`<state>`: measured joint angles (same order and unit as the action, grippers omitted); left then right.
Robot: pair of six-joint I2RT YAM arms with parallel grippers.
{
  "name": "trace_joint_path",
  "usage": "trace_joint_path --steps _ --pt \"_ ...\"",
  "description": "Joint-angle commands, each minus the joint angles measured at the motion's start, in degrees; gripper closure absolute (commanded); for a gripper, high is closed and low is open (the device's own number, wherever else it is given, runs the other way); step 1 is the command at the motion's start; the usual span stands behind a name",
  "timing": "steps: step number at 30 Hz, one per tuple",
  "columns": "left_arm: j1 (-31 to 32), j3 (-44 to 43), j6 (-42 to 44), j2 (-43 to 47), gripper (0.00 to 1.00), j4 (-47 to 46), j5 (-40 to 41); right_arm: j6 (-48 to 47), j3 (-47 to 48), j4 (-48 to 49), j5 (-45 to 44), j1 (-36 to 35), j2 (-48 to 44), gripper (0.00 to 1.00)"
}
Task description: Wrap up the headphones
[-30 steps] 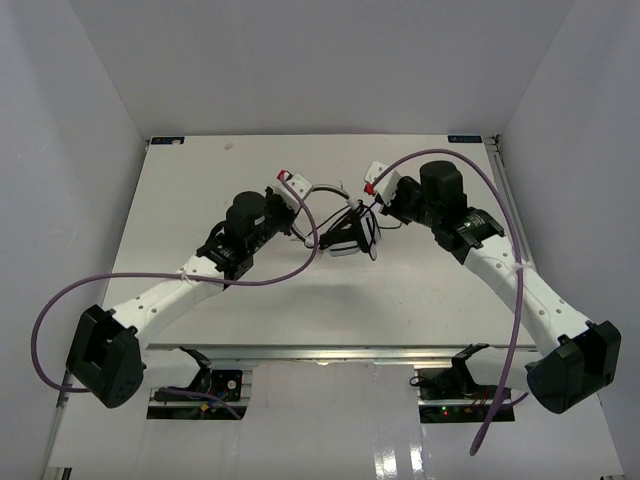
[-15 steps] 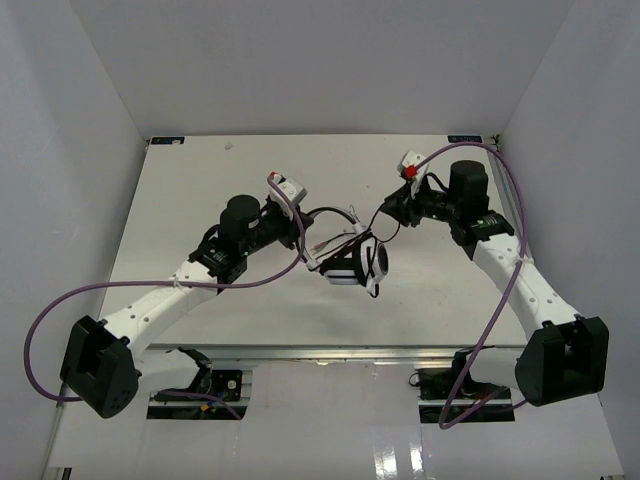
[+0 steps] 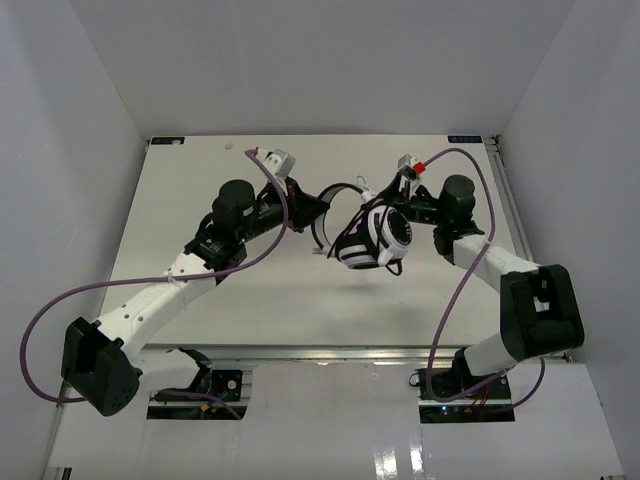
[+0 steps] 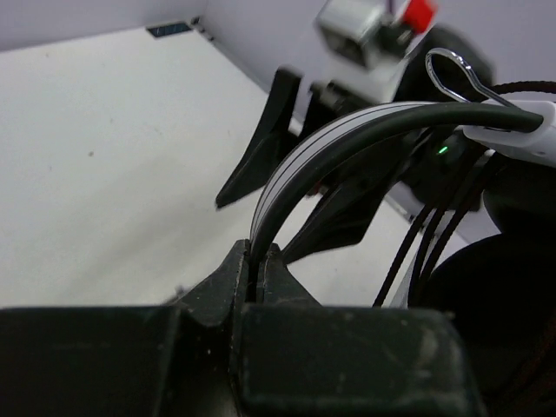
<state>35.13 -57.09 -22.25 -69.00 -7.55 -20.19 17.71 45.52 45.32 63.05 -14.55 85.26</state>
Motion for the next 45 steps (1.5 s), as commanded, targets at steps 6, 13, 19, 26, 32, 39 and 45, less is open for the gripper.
trace_joint_path --steps 6,13,19,26,32,39,45 --pt "0.42 -14.27 -10.27 -0.9 1.0 -6.09 4.32 18.06 -0.91 30.97 -1.24 -2.58 8.87 0.24" --pt "0.73 -21.48 -16.94 -4.56 1.0 -9.41 8.15 22.98 1.76 39.75 -2.23 -3.99 12.91 0.34" --pt "0.73 -22.49 -18.38 -4.2 1.0 -10.5 14.5 23.26 1.02 41.41 -1.84 -4.77 14.86 0.46" --pt "0.73 -19.57 -17.39 -1.48 1.0 -8.16 30.8 14.75 -3.88 31.74 -3.45 -4.73 8.58 0.56" --pt "0.73 -16.96 -19.53 -0.58 1.0 -4.84 49.34 3.01 -3.93 11.86 -8.09 -5.58 1.39 0.86" --pt "0.51 -22.66 -9.99 -10.64 1.0 -0.88 62.08 -28.81 4.91 -28.28 -25.81 -16.62 -9.45 0.92" --pt "0.32 -22.96 5.97 -21.95 1.0 1.23 57.96 -49.69 18.25 -54.34 -41.38 -24.55 -12.96 0.92"
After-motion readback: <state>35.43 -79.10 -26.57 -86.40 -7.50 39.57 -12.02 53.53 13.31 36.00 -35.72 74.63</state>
